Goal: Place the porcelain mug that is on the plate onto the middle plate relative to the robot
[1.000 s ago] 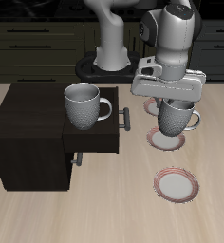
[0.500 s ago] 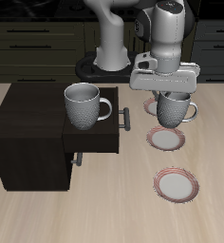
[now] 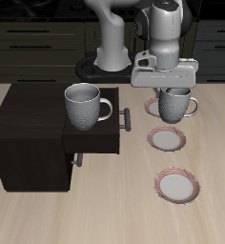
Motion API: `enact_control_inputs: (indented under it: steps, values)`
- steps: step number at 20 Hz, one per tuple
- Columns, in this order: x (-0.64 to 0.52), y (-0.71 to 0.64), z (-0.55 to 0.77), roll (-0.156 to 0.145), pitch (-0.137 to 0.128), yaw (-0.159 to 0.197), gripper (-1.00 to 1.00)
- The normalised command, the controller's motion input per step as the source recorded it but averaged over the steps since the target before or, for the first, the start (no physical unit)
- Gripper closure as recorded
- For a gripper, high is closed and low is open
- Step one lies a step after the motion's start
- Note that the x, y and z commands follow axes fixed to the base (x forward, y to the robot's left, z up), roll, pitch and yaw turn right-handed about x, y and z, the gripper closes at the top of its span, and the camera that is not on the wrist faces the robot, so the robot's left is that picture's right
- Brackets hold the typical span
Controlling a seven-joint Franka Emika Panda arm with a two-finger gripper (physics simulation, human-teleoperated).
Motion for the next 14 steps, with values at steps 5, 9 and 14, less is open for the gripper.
enact_control_inputs:
  steps: [5,9,14]
  values:
    - [0.25,-0.12,-0.1,-0.039,0.027,-0.016,1.0]
    - [0.18,0.01,-0.21,-0.007,0.045,-0.011,1.0]
    - [-0.14,0.11,-0.28,0.032,0.048,0.014,1.0]
